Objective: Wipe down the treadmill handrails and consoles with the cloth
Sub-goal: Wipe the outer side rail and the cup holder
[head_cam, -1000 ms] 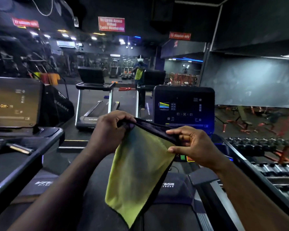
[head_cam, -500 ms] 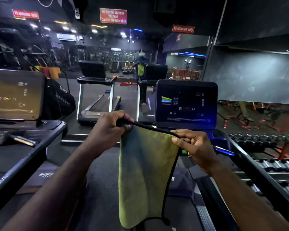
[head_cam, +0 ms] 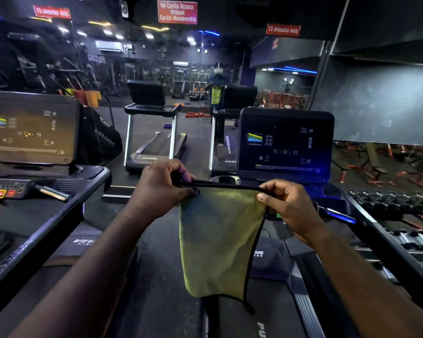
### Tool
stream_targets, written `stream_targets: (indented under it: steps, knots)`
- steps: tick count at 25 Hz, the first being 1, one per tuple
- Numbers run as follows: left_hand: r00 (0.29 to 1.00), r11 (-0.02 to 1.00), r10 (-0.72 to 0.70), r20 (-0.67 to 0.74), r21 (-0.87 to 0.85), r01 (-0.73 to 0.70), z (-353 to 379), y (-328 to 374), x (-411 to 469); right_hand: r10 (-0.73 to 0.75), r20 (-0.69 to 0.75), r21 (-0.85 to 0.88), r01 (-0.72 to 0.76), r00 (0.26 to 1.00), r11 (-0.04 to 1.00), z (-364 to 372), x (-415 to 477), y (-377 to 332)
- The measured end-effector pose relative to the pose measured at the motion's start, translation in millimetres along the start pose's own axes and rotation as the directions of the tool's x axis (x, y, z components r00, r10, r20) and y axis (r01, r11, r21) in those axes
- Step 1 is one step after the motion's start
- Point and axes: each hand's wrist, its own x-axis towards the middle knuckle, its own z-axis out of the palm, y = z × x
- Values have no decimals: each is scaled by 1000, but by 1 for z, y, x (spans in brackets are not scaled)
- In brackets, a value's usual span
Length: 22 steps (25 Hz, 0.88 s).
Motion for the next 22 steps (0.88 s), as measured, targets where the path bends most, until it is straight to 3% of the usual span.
stream_targets:
  steps: [3, 5, 7, 9, 11, 13, 16, 18, 19, 22]
  knots:
    - [997, 967, -75, 7, -246, 74, 1, 2, 1, 81, -33, 158, -75, 996, 985, 5, -2, 2]
    - [996, 820, -85, 14, -567, 78, 3, -1, -1, 84, -32, 290, -71, 996, 954, 7, 4, -10]
    - [979, 649, -94, 183, -734, 199, 21, -19, -10, 69, -136, 416, -6, 988, 909, 7, 20, -17]
    - [896, 673, -196, 398, -610, 418, 62, -42, -38, 137, -183, 505, -27, 974, 863, 1, 25, 1]
    - [818, 649, -391, 421, -503, 570, 105, -60, -68, 330, 7, 420, -302, 944, 856, 1, -1, 49]
    - [726, 548, -558, 402, -479, 686, 135, -78, -87, 534, 117, 262, -545, 837, 796, 9, -55, 105]
    - [605, 425, -717, 347, -470, 773, 150, -100, -98, 680, -67, 351, -621, 730, 701, 21, -108, 152]
    - [603, 456, -767, 217, -478, 751, 152, -108, -101, 692, -125, 488, -563, 711, 667, 22, -121, 159]
    - [633, 516, -757, 163, -445, 732, 150, -107, -103, 653, -97, 486, -537, 751, 689, 21, -123, 157]
    - [824, 825, -539, 174, -89, 559, 144, -104, -99, 472, 53, 167, -474, 880, 865, 5, -123, 157]
